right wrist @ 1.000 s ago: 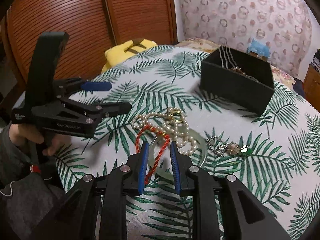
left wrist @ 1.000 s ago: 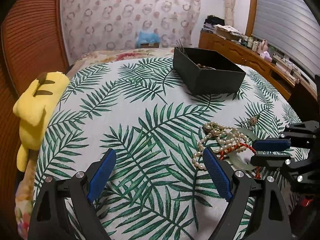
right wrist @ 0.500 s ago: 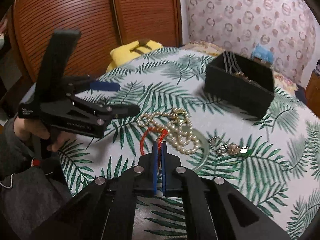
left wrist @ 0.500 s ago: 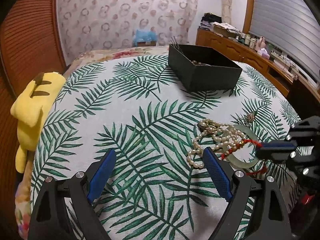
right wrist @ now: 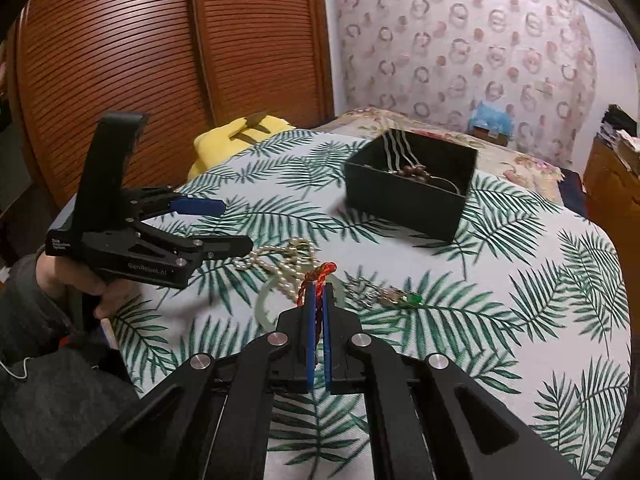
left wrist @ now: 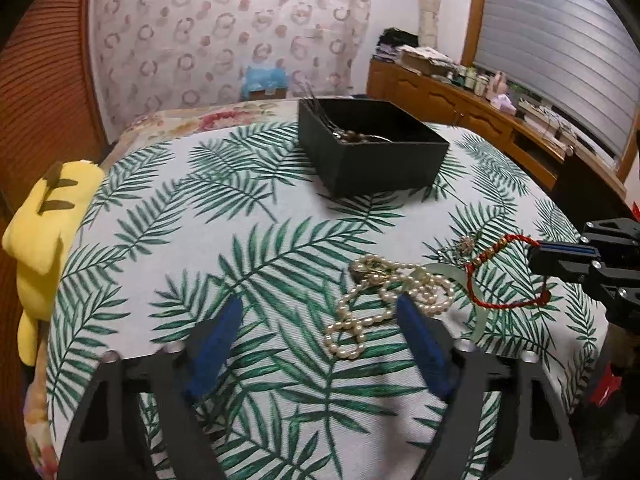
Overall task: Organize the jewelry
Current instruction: 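Lift the red string with the right gripper while the left gripper grasps a pearl necklace, then carry the pearl necklace with the left gripper and red string with the right over the box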
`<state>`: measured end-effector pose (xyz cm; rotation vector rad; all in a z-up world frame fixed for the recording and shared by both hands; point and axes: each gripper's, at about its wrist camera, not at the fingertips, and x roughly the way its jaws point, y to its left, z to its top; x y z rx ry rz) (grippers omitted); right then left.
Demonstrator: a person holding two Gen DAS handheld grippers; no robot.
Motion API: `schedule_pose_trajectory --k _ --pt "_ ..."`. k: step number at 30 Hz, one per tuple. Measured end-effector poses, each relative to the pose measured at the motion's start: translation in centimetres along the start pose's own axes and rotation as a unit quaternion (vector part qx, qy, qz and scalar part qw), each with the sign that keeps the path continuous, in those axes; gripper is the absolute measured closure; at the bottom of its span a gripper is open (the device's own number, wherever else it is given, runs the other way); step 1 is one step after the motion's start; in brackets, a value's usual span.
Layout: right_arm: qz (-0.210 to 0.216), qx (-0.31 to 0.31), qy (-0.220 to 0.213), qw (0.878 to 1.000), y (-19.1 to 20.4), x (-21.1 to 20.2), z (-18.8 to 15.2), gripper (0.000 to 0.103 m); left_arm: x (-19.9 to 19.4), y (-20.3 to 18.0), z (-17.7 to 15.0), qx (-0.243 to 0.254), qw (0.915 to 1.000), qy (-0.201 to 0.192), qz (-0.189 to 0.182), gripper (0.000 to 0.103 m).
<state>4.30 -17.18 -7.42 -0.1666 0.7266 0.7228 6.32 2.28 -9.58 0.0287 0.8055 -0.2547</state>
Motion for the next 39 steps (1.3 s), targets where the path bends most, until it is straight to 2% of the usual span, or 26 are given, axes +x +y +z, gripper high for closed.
schedule_pose_trajectory --k 2,4,7,16,19,24,28,34,39 --pt "-0.003 0.004 -0.001 1.0 -0.1 0.2 -0.2 0.099 0.4 -0.4 0.2 0.01 0.9999 0.009 -0.006 0.048" --pt "-0.005 0.006 -0.002 1.0 -0.2 0.3 -0.2 0.099 0.8 -0.6 0.2 0.012 0.9996 0.018 -0.017 0.066" --pt "-0.003 0.007 -0.002 1.0 -0.2 0.5 -0.3 0.099 1.6 -0.7 0.1 0.01 0.999 0.035 -0.026 0.082" --pt "-0.006 0.003 -0.002 1.0 -0.2 0.5 -0.4 0.099 2.8 -1.0 0.5 0.021 0.9987 0.043 -0.015 0.084" --pt "-0.006 0.003 -0.002 1.0 -0.2 0.5 -0.5 0.099 2.9 -1.1 0.5 0.032 0.9985 0.044 0.002 0.097" --pt "-0.005 0.005 0.001 1.0 -0.2 0.7 -0.7 0.099 2.5 -0.3 0.5 0.017 0.9989 0.042 -0.012 0.099" --pt "-0.005 0.005 0.002 1.0 -0.2 0.7 -0.8 0.099 0.8 -0.2 0.7 0.002 0.9995 0.015 -0.029 0.099" --pt "-0.006 0.01 0.007 1.0 -0.5 1.1 -1.0 0.099 -2.5 -1.5 2.1 0.007 0.9982 -0.035 -0.048 0.099" --pt "-0.007 0.012 0.007 1.0 -0.5 1.1 -1.0 0.099 -4.0 -2.4 3.1 0.013 0.9967 -0.059 -0.053 0.099"
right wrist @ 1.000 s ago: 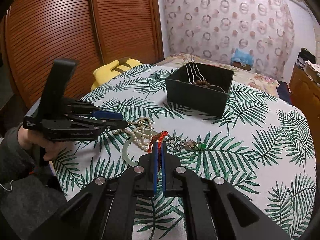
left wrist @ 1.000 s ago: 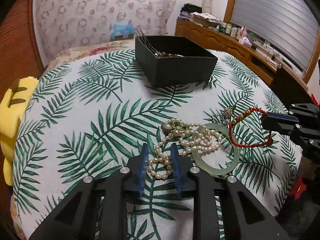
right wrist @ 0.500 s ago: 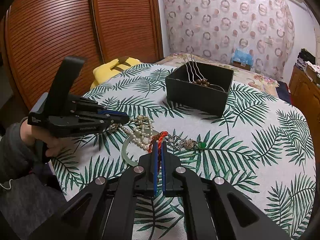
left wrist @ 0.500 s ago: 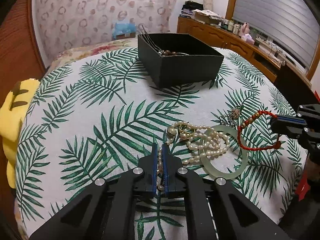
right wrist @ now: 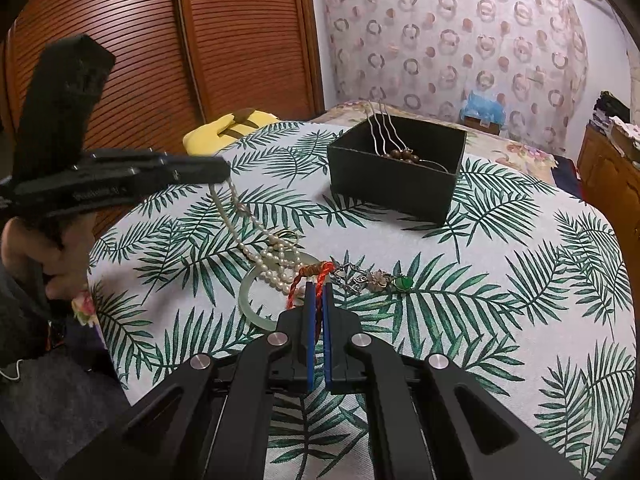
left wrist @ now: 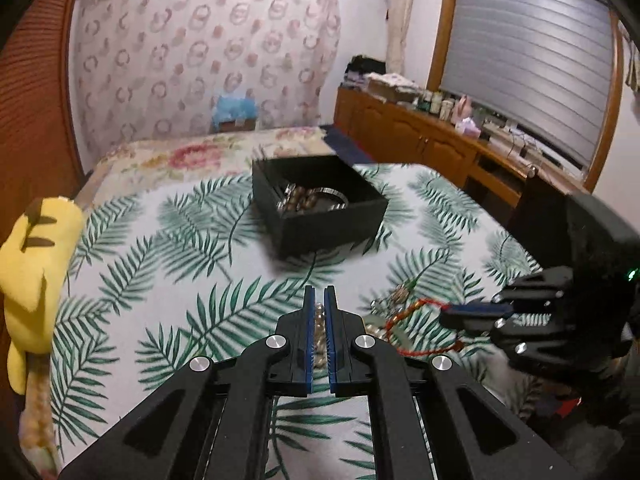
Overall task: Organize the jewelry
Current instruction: 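Carry the pearl necklace with the left gripper and red string with the right over the box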
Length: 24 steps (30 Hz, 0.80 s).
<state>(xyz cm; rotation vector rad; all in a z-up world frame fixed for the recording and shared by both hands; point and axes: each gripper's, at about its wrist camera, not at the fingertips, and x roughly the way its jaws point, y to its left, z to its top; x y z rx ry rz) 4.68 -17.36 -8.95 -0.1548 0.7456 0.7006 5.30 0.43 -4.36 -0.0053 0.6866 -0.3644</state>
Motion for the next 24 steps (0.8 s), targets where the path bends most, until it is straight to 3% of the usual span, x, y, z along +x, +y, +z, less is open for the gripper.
schedule_pose_trajectory --k 24 --pt "-0.007 -0.006 -0.037 0.999 -0.8 -0.9 4.0 0.099 -1.7 -1.9 7.3 0.02 0.9957 -0.089 -0.015 0.099"
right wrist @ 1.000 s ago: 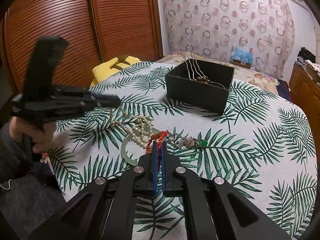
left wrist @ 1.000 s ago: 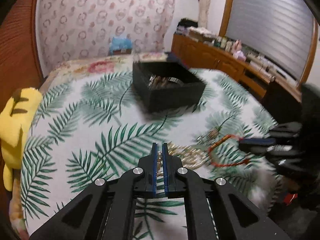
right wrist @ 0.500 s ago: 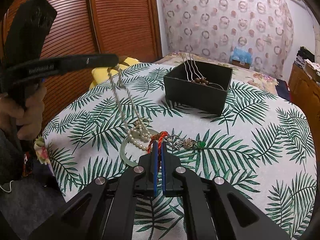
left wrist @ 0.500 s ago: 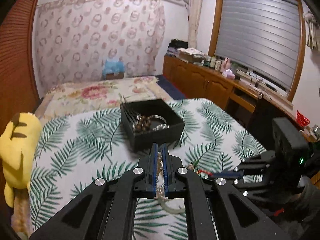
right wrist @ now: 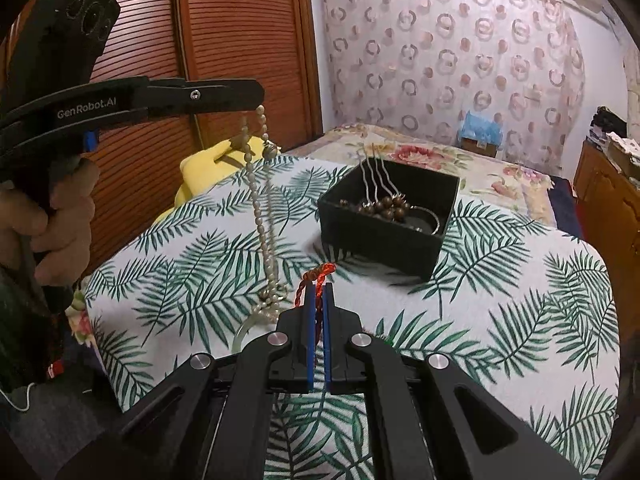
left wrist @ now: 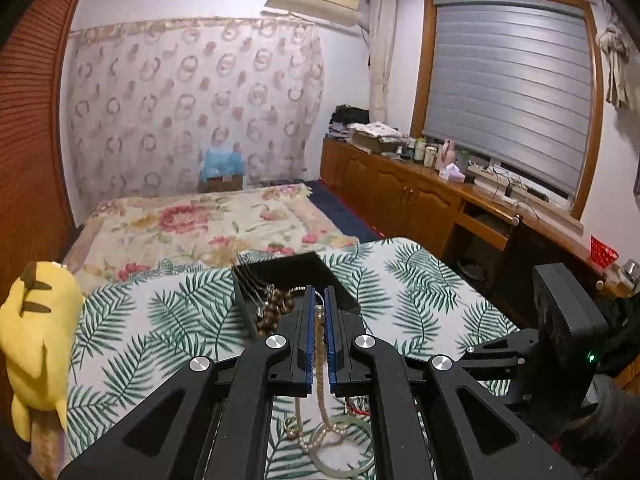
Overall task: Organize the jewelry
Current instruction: 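Carry the pearl necklace with the left gripper and red string with the right over the box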
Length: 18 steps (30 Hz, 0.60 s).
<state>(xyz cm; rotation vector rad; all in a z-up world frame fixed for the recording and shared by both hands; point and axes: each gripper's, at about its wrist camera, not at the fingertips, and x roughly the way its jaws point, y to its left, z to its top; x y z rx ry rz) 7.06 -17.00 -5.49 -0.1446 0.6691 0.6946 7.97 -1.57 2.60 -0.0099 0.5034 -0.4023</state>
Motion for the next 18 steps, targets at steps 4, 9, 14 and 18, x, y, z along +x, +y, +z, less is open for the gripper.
schedule_pose_trajectory --k 4,9,14,18 --pt "-0.006 -0.004 -0.006 1.0 -0.4 0.0 0.9 0.099 0.0 0.1 0.9 0.004 1.0 -0.007 0.003 0.099" --pt "-0.021 -0.013 -0.015 1.0 -1.2 0.2 2.4 0.099 0.3 -0.1 2.3 0.011 0.9998 -0.014 0.01 0.099" --pt "-0.039 -0.021 -0.022 0.999 -2.3 1.0 4.0 0.099 0.4 -0.3 4.0 0.02 0.9994 -0.024 0.015 0.099" --pt "-0.056 -0.015 -0.034 0.998 -4.5 1.9 5.3 0.099 0.6 -0.4 5.2 0.023 0.999 -0.03 0.022 0.099"
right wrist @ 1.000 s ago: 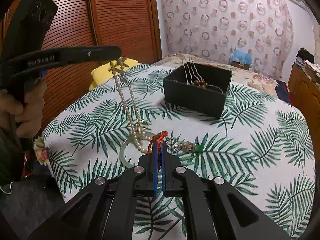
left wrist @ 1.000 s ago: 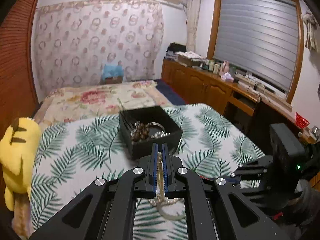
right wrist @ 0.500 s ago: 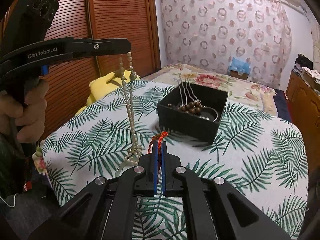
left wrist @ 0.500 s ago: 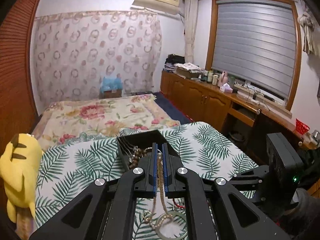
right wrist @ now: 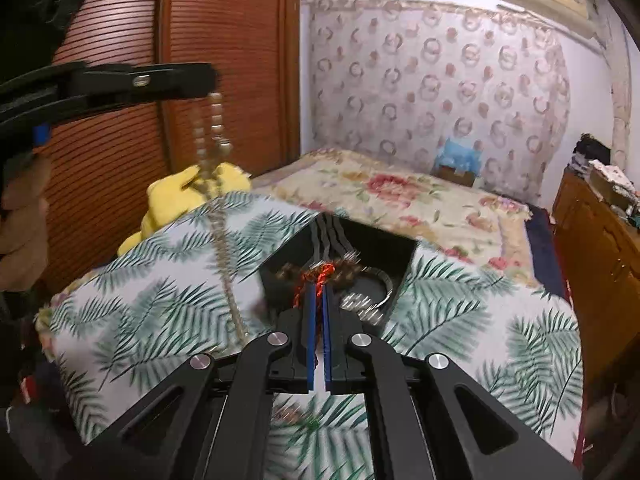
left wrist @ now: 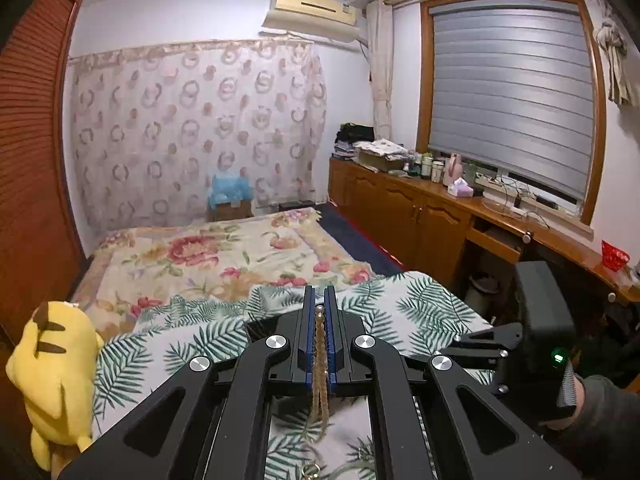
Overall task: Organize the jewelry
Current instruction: 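Carry the pearl necklace with the left gripper and red string with the right over the box, then open the right gripper over the box dropping the red string while the left gripper lowers the pearls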
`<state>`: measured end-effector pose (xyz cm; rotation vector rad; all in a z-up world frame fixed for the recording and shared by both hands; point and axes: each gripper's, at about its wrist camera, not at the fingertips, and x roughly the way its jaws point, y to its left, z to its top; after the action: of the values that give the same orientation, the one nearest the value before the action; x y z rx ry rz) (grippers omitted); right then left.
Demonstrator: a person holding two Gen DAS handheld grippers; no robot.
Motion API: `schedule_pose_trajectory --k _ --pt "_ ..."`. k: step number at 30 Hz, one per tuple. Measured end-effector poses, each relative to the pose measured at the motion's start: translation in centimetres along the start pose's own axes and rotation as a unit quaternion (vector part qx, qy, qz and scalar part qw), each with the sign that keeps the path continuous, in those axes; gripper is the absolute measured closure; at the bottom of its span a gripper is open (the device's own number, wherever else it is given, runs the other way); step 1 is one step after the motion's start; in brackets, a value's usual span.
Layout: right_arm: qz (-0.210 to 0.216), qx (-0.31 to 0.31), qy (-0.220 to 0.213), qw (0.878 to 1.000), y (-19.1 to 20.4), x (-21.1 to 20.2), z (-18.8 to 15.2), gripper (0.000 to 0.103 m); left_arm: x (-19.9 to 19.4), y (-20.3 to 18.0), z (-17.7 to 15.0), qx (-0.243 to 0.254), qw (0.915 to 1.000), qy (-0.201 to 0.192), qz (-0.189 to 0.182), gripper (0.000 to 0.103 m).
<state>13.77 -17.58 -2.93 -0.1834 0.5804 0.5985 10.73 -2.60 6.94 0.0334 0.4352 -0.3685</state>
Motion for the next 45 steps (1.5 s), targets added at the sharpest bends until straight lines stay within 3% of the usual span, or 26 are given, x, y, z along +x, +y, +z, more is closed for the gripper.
schedule_pose_trajectory --k 9,19,30,37,45 --pt "0.001 0.012 0.0 1.0 -2.8 3.3 1.7 0.099 1.3 0.1 2.2 0.012 0.9997 -0.001 0.021 0.099" --pt "0.03 0.034 0.03 0.999 -3.6 6.6 0.9 0.099 2.2 0.1 4.9 0.024 0.999 -0.01 0.035 0.099" --pt "0.038 0.021 0.05 0.998 -3.1 8.1 0.4 0.099 4.6 0.0 5.3 0.03 0.9983 0.0 0.051 0.099" --pt "0.032 0.022 0.055 0.998 -3.2 8.5 0.2 0.099 5.0 -0.2 6.6 0.037 0.9979 -0.013 0.051 0.099" --pt "0.023 0.031 0.039 0.998 -4.3 7.5 0.5 0.08 8.1 1.1 4.2 0.024 0.998 0.026 0.053 0.099"
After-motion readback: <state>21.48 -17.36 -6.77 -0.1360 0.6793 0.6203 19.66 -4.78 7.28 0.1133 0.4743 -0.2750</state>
